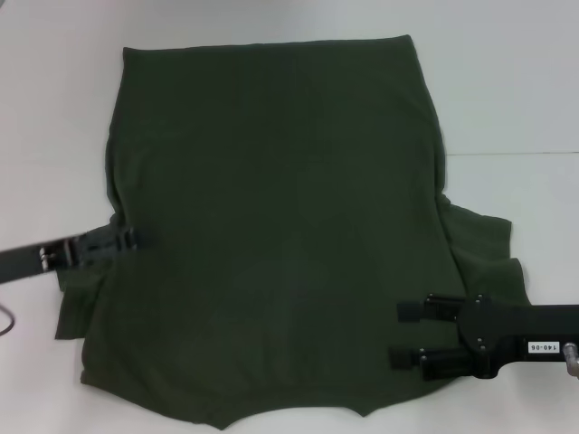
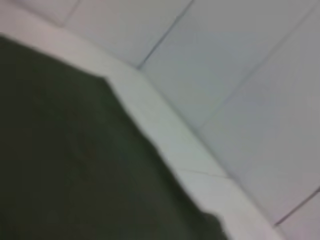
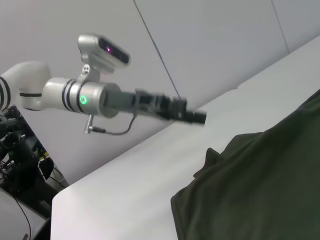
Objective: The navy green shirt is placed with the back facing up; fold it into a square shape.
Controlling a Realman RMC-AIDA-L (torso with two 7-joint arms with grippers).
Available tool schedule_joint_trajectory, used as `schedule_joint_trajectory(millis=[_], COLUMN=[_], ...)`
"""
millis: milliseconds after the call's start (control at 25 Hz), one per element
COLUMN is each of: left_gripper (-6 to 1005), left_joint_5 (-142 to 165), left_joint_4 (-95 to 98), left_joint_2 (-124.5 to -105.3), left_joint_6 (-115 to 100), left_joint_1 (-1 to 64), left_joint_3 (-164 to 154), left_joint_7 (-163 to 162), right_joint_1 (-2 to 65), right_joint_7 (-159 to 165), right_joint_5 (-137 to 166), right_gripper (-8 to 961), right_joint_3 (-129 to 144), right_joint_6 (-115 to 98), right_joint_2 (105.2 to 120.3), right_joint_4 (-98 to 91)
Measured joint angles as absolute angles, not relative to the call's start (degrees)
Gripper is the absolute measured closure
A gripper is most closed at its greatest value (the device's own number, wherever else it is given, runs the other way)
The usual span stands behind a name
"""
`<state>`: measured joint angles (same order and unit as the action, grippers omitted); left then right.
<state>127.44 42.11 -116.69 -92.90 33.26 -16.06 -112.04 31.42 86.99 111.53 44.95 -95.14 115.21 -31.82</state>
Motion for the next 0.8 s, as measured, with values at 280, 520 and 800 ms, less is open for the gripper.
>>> schedule_joint_trajectory(millis=[280,520,800], left_gripper=[122,123,123], left_joint_5=[135.0,135.5,139.8], left_joint_4=[43.5,43.3,43.0], left_joint_2=[-116.76,-116.81,-116.81], left_joint_6=[-88.0,-83.6,-76.9], left_joint_1=[32.4,32.3,32.3], left_joint_3=[-15.5,-15.4,-15.3], left_joint_7=[-115.1,-116.1,-119.9], right_joint_1=[31.4,31.5,31.3], right_joint_7=[87.0,86.9,86.9], right_joint_5=[111.5,111.5,111.5], right_gripper=[12,12,12], right_joint_3=[45.0,45.0,45.0], right_joint_6=[-95.4,-95.5,-95.5], right_joint_2=[115.03,114.97,114.95], right_joint_4=[-31.8,-31.8,-31.8])
